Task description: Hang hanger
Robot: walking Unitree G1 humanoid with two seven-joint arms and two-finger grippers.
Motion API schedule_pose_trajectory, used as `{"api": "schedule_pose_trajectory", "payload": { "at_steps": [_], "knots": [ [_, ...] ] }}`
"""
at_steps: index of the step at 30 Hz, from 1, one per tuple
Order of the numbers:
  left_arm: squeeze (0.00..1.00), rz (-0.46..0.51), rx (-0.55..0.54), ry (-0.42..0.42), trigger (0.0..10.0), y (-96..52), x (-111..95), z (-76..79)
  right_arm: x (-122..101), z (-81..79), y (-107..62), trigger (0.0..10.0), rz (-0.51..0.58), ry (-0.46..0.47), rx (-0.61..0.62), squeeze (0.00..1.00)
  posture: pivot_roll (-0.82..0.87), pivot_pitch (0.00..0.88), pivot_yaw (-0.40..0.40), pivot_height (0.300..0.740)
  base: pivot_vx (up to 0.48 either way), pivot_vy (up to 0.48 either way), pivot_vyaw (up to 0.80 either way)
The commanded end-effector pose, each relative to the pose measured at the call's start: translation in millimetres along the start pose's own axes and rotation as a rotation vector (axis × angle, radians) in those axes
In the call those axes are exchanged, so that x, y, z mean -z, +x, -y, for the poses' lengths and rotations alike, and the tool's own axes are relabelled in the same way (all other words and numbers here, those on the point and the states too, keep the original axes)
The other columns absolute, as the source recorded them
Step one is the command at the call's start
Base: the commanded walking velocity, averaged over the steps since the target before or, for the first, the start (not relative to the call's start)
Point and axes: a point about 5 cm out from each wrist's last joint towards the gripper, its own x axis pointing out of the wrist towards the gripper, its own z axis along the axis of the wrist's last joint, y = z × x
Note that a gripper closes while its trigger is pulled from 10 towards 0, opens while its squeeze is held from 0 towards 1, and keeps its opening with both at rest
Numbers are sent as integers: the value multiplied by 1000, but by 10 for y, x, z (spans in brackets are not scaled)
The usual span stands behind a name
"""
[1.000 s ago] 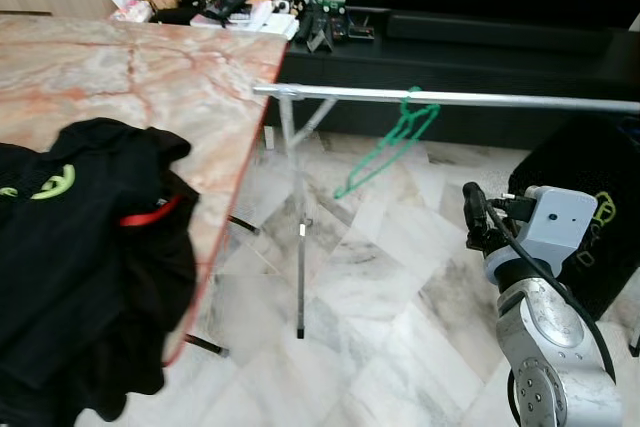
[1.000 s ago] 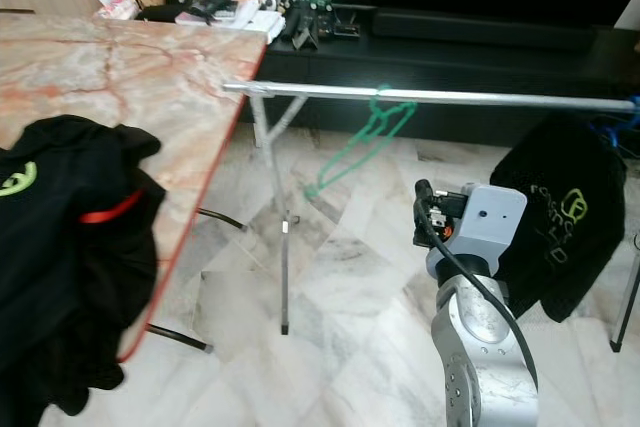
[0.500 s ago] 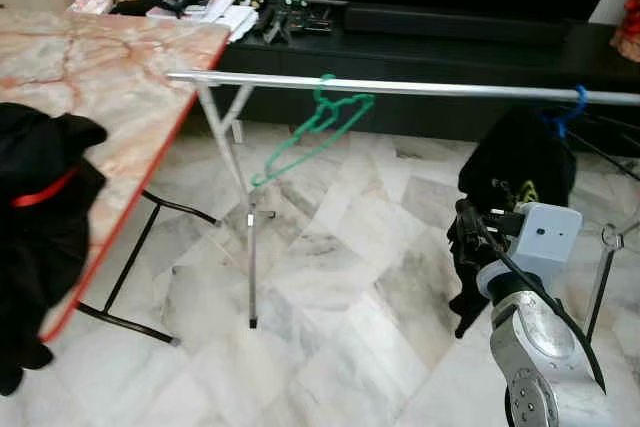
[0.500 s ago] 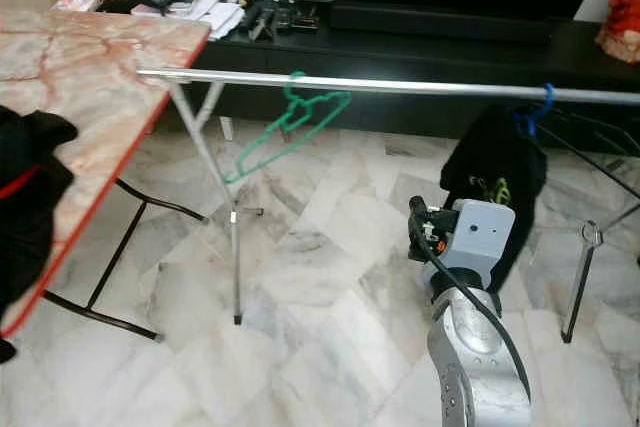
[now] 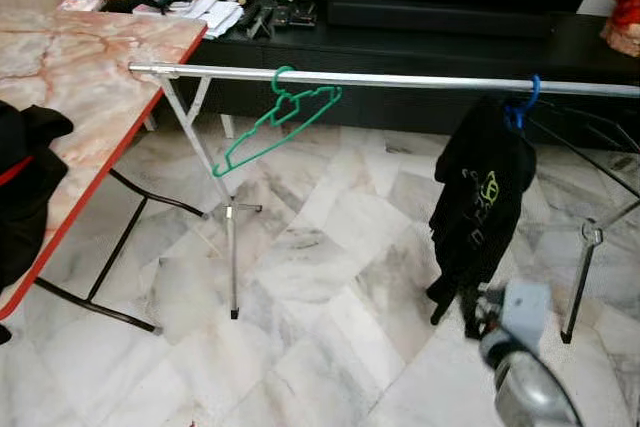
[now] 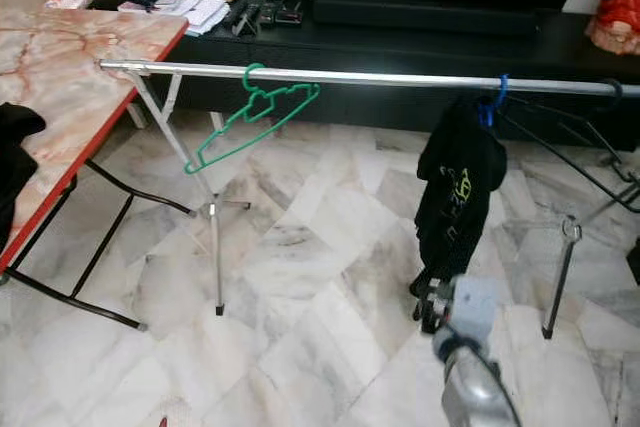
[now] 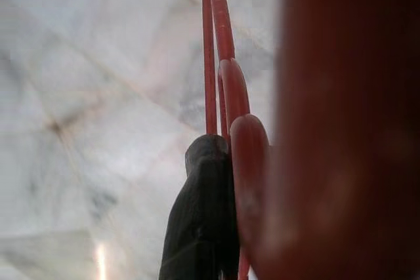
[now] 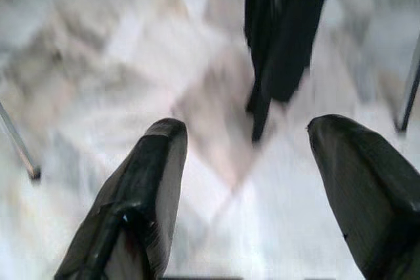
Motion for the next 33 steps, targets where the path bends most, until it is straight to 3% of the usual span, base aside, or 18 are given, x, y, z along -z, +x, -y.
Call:
{"api": "schedule_pose_trajectory", "payload": {
  "at_steps": [1,5,7,11,15,16,21,27,33],
  "knots": [
    [0,2,2,-5,10000,-7,15,-31,83,8,20,10000,-11,24,-1,0,6,170,1,740,0,0,0],
    [0,22,13,-17,10000,6,-44,-14,299,-34,45,10000,-77,38,-26,0,-29,168,15,740,0,0,0],
    [0,69,43,-35,10000,25,-146,84,569,-52,31,10000,-184,-11,-36,0,-32,164,20,740,0,0,0],
    [0,123,55,-31,10000,39,-267,129,791,-39,-14,10000,-277,-28,-34,0,-23,163,14,740,0,0,0],
    [0,280,36,-36,10000,42,-578,82,1114,0,-160,10000,-411,-39,1,0,-30,162,13,740,0,0,0],
    [0,387,36,-31,10000,17,-760,77,1244,11,-240,10000,-463,-12,30,0,-25,151,19,740,0,0,0],
    [0,541,30,-52,10000,-63,-977,91,1376,-71,-325,10000,-496,-16,-12,0,-15,131,27,740,0,0,0],
    [0,534,59,-38,10000,-85,-854,146,1450,-4,-384,10000,-520,-43,28,0,-18,118,26,740,0,0,0],
    [0,534,43,-93,10000,-113,-792,161,1481,3,-411,10000,-520,-55,27,0,-20,84,4,740,0,-398,0]
  ]
}}
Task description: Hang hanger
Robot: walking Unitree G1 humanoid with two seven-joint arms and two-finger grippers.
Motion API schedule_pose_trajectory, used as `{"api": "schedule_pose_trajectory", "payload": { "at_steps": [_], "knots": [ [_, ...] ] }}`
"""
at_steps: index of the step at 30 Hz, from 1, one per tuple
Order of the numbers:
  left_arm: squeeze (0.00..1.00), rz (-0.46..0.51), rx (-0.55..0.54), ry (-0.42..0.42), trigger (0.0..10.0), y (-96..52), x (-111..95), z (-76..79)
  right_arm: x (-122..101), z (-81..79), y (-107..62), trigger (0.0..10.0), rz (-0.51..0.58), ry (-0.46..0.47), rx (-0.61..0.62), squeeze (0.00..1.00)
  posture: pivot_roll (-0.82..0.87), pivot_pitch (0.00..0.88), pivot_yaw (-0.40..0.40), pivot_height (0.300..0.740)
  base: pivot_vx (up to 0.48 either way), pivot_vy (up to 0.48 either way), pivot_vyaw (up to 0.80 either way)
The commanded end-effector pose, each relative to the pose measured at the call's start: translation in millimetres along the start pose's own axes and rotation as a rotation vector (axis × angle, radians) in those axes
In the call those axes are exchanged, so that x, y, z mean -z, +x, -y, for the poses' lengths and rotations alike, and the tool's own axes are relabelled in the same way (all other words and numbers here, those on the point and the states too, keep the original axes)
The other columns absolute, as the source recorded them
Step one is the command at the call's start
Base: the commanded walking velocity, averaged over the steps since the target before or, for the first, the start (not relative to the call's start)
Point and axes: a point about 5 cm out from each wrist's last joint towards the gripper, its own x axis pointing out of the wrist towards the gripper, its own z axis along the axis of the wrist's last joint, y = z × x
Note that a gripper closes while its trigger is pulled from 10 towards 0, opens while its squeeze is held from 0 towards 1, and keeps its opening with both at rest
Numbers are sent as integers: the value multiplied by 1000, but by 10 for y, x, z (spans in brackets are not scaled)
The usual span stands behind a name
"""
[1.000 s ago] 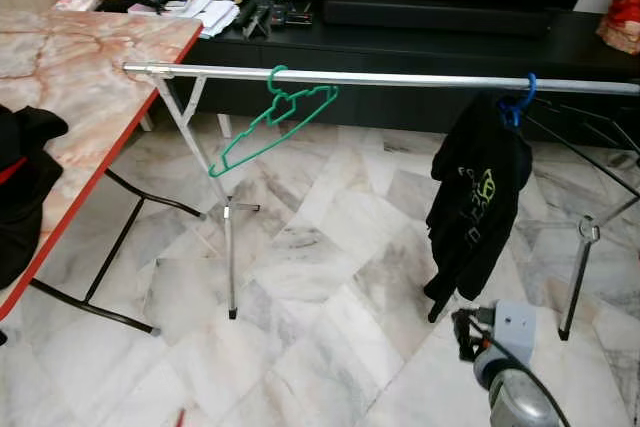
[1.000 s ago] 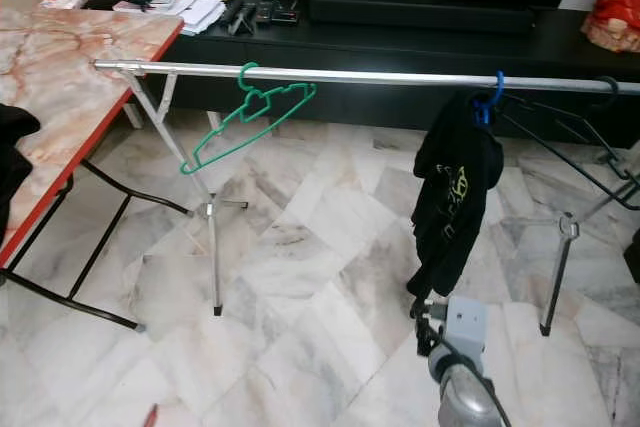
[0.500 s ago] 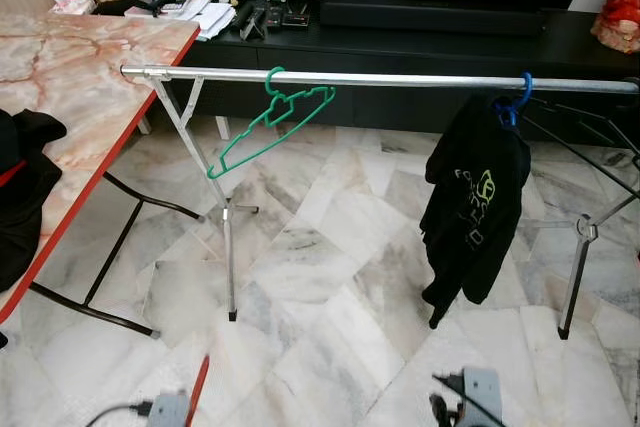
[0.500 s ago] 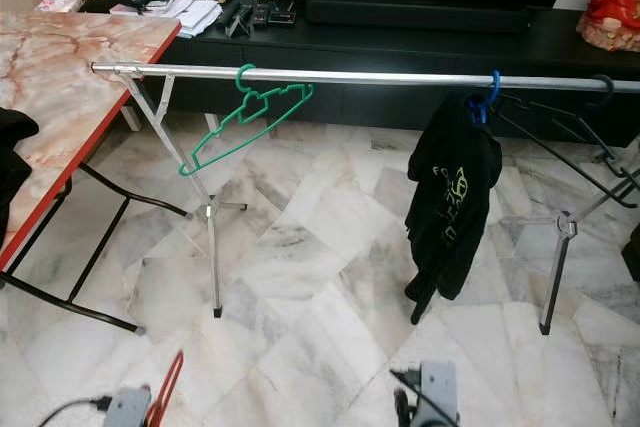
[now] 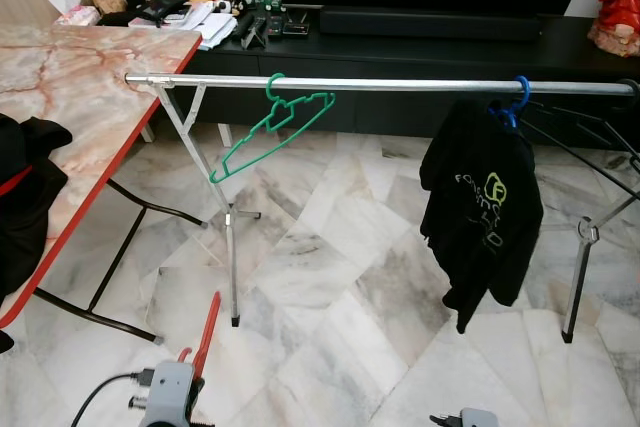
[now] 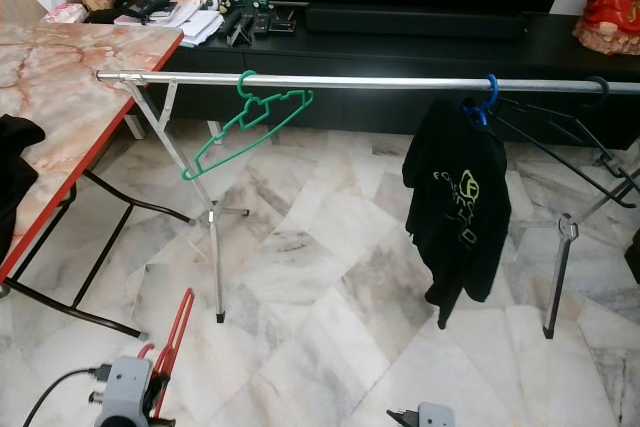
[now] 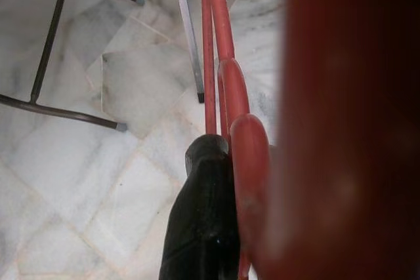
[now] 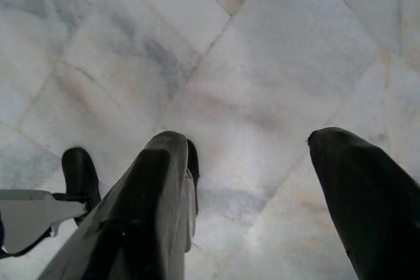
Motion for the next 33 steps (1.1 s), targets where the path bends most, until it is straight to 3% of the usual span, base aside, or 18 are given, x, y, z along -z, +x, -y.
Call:
{"api": "schedule_pose_trajectory", "payload": {
  "at_steps": [1,10,20,27,33],
  "knots": [
    [0,2,-6,-23,10000,-13,10,18,100,16,-20,10000,-25,-6,4,0,-20,67,-9,740,0,-420,0],
    [0,28,-13,-58,10000,55,-75,90,-10,21,3,10000,6,-30,-7,0,-24,45,-35,740,0,-419,0],
    [0,24,-13,-56,10000,22,-34,112,28,81,-7,10000,-5,-31,4,0,-20,90,-44,740,0,-416,0],
    [0,10,-1,-40,10000,-15,19,124,13,42,-2,10000,-1,-18,3,0,-17,114,-47,740,69,-402,0],
    [0,24,36,-38,10000,-14,-3,180,5,42,-1,10000,5,-4,6,0,-11,142,-44,740,0,0,0]
  ]
}}
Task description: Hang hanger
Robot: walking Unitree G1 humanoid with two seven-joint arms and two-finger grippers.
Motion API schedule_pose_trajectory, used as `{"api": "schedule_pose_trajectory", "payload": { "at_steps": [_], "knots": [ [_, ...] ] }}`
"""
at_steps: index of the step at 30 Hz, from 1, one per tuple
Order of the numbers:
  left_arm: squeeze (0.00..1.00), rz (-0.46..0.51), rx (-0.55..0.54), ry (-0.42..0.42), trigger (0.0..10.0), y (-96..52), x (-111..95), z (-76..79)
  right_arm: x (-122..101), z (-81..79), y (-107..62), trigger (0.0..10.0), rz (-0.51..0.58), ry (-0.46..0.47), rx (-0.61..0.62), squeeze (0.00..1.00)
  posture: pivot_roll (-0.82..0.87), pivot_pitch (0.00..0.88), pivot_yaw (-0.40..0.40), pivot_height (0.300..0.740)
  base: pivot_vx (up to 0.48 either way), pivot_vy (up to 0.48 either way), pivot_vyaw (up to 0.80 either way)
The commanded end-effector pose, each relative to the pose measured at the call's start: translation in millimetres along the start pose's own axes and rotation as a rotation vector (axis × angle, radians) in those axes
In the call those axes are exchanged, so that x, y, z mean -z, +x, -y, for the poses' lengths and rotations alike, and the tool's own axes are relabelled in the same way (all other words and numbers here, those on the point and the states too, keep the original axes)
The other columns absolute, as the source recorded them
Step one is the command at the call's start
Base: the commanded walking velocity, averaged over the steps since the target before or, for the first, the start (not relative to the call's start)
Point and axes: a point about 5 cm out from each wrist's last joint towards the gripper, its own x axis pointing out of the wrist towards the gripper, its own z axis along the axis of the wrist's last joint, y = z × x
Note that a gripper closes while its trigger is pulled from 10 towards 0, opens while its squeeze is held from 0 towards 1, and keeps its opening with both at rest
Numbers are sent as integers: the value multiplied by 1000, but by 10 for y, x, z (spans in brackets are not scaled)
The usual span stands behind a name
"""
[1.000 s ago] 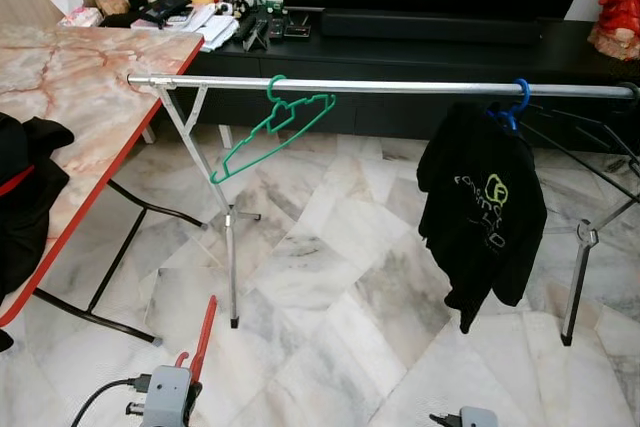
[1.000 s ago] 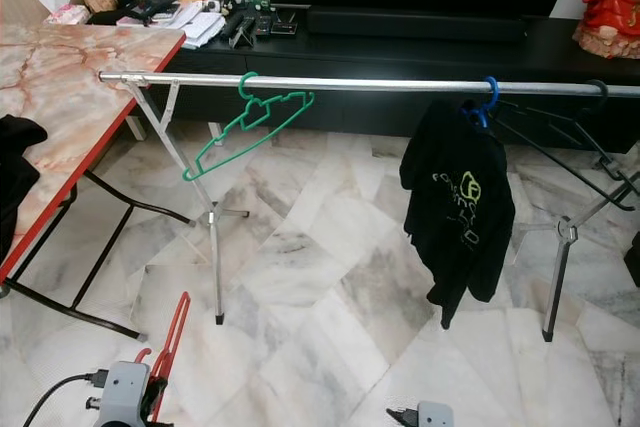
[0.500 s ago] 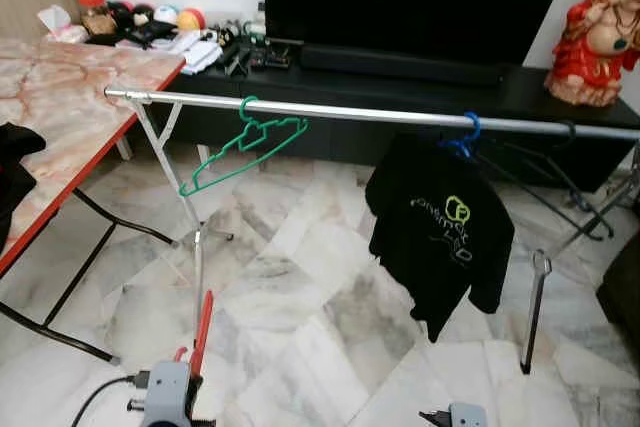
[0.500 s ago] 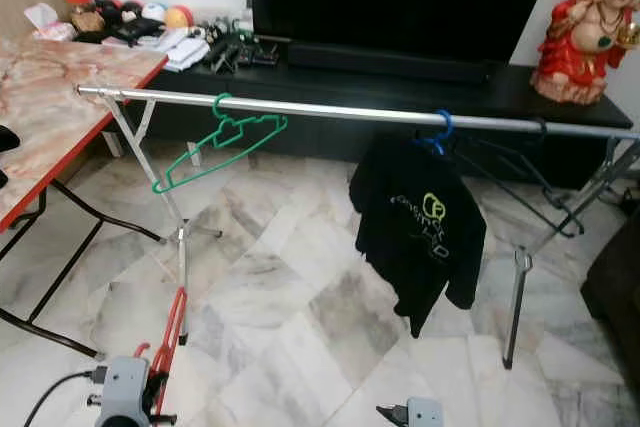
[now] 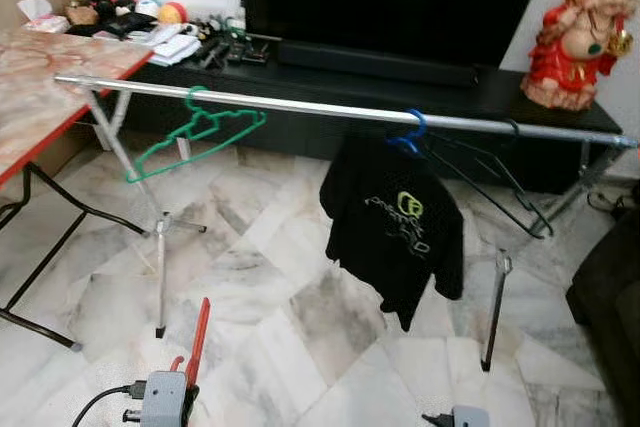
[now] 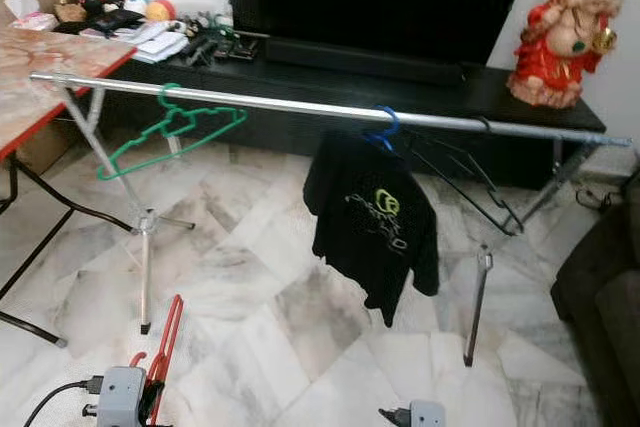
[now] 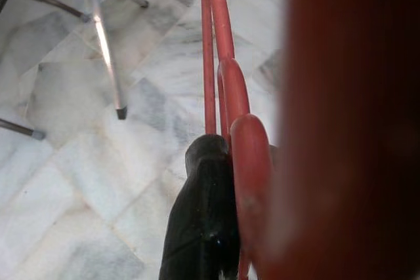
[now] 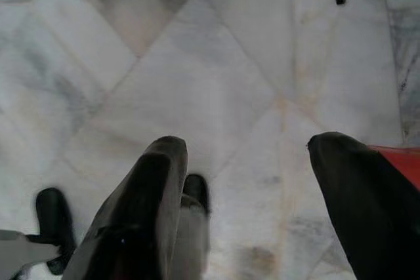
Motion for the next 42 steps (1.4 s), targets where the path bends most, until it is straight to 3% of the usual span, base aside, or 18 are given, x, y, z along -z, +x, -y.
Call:
{"api": "schedule_pose_trajectory", "payload": {
  "at_steps": [1,9,19,42],
  "knots": [
    [0,8,22,22,10000,-14,-6,-8,-29,-26,6,10000,10,11,-3,0,-12,147,-43,740,0,0,0],
    [0,45,44,45,10000,-32,-52,-11,-23,-24,2,10000,18,39,1,0,-15,163,-38,740,0,0,0],
    [0,114,30,46,10000,3,-215,-88,-38,-33,5,10000,25,41,-7,0,-13,168,-39,740,298,0,0],
    [0,143,24,38,10000,22,-318,-85,-65,-40,10,10000,31,44,-21,0,-11,165,-44,740,334,0,0]
  ]
}}
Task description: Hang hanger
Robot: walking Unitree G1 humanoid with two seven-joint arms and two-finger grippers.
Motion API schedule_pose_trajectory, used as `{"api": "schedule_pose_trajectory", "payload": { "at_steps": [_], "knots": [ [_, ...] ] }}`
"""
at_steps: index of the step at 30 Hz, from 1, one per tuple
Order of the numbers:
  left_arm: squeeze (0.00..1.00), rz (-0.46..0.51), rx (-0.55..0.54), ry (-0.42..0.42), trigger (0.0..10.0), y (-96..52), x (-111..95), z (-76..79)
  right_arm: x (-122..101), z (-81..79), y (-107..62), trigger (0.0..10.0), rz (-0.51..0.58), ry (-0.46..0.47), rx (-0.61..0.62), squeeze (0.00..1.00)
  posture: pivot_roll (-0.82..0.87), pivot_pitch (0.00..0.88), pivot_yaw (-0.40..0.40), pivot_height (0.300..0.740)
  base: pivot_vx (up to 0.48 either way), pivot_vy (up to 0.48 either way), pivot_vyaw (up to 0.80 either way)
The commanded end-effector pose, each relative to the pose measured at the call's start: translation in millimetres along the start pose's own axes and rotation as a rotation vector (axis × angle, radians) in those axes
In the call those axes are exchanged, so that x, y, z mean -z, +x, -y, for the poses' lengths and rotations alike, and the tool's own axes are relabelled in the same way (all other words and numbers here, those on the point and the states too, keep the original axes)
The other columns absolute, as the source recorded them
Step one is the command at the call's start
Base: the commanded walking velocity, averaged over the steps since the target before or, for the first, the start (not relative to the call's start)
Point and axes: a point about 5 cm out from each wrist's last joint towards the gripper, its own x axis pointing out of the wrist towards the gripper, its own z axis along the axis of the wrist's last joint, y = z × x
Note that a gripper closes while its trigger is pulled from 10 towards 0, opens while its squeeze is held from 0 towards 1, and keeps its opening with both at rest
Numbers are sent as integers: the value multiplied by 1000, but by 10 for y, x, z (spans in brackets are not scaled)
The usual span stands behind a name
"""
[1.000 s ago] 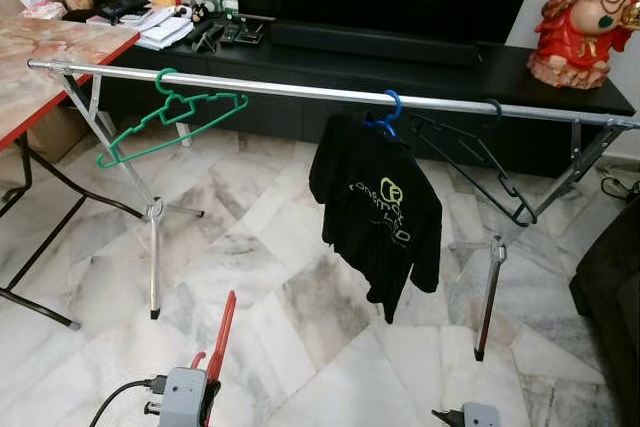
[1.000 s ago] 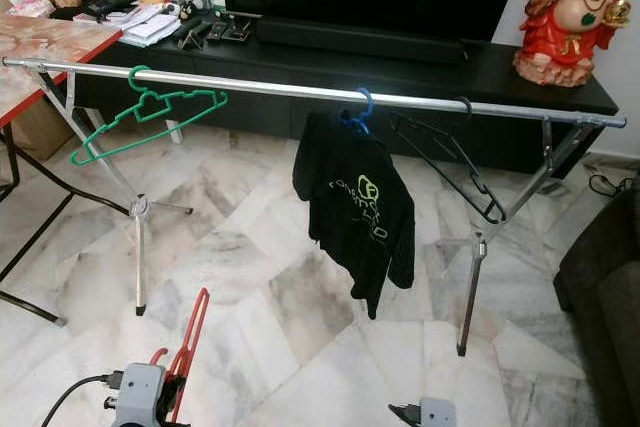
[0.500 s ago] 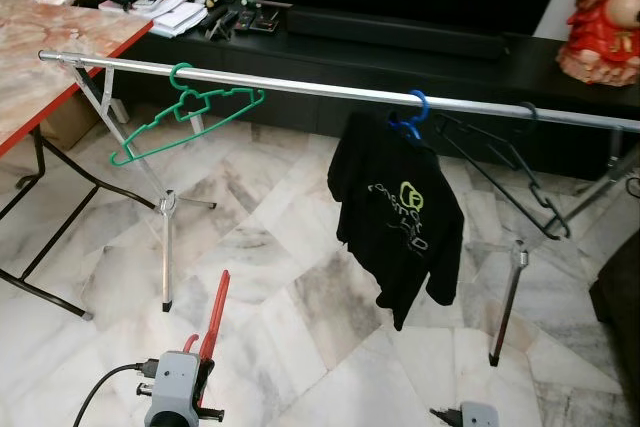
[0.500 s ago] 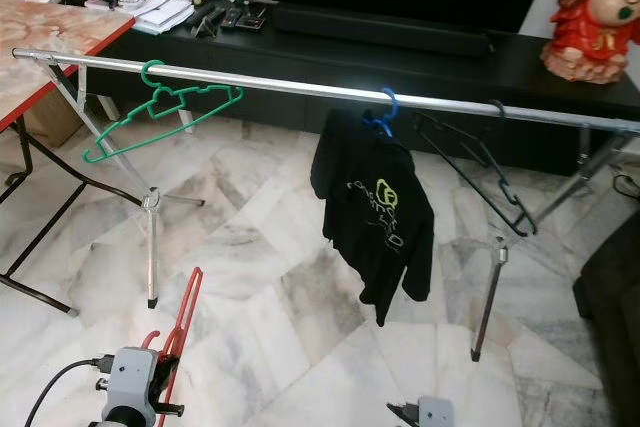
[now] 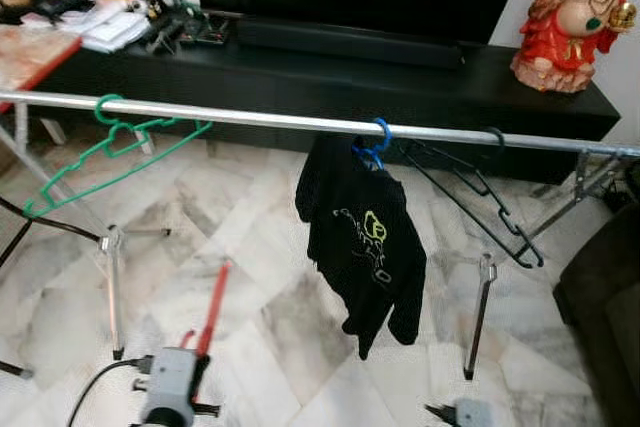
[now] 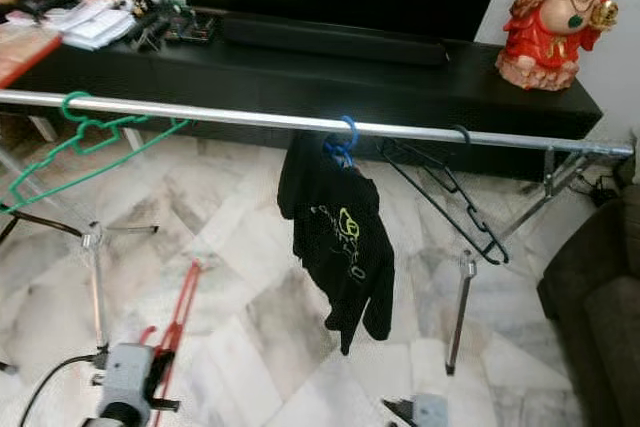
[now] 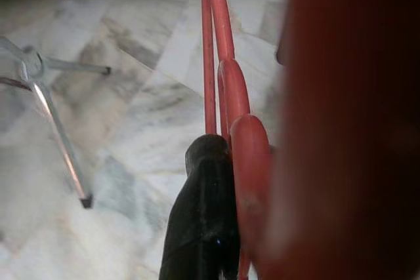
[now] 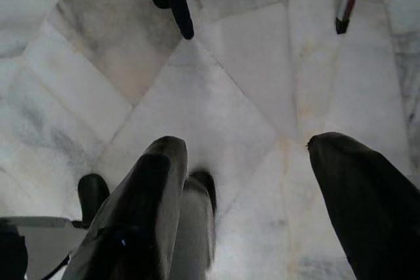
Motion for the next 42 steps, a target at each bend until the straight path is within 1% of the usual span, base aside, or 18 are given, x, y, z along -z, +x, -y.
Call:
{"api": "schedule_pose_trajectory", "payload": {
  "at_steps": [1,4,12,17,21,24,25,28,29,31,32,33,35,36,37,40,41,42],
  "knots": [
    [0,-3,-3,-19,10000,-9,9,31,55,101,-18,10000,-20,-4,25,0,-11,165,-44,740,337,0,0],
    [0,-2,-44,-42,10000,-6,0,-39,53,102,-18,10000,-21,-7,21,0,-9,163,-45,740,340,0,0],
    [0,2,-60,-48,10000,-5,-20,-87,49,99,-16,10000,-20,-7,20,0,-9,166,-45,740,341,0,0],
    [0,23,-79,-46,10000,21,-83,-135,51,99,-17,10000,-22,-7,21,0,-7,168,-44,740,337,0,0],
    [0,34,-68,-45,10000,37,-119,-148,54,95,-17,10000,-23,-6,20,0,-7,168,-41,740,245,0,0],
    [0,30,-23,-37,10000,51,-137,-140,54,91,-16,10000,-23,-5,19,0,-7,168,-41,740,0,0,0],
    [0,22,1,-22,10000,60,-149,-144,54,89,-16,10000,-23,-4,20,0,-7,168,-41,740,0,0,0],
    [0,39,36,8,10000,100,-254,-186,54,89,-16,10000,-24,-7,18,0,-2,170,-42,740,0,0,0],
    [0,39,36,8,10000,100,-254,-186,54,89,-16,10000,-24,-7,18,0,-2,170,-42,740,0,0,0],
    [0,66,83,36,10000,142,-369,-186,54,89,-16,10000,-26,-8,17,0,0,170,-41,740,0,0,0],
    [0,66,83,36,10000,142,-369,-186,54,89,-16,10000,-26,-8,17,0,0,170,-41,740,0,0,0],
    [0,88,139,53,10000,172,-466,-162,54,89,-15,10000,-26,-8,16,0,0,170,-41,740,0,0,0],
    [0,117,215,46,10000,203,-581,-133,55,86,-15,10000,-27,-10,16,0,0,170,-41,740,0,0,0],
    [0,140,257,52,10000,231,-676,-132,54,84,-15,10000,-26,-10,15,0,0,171,-41,740,0,0,0],
    [0,156,289,64,10000,266,-769,-142,53,81,-14,10000,-26,-10,15,0,2,171,-41,740,0,0,0],
    [0,164,333,74,10000,296,-872,-148,53,78,-14,10000,-26,-10,15,0,-1,170,-40,740,0,0,0],
    [0,182,386,96,10000,321,-994,-139,54,78,-14,10000,-26,-8,17,0,-2,170,-39,740,0,0,0],
    [0,189,408,109,10000,330,-1042,-134,53,78,-14,10000,-26,-8,17,0,-2,169,-38,740,0,0,0]
  ]
}}
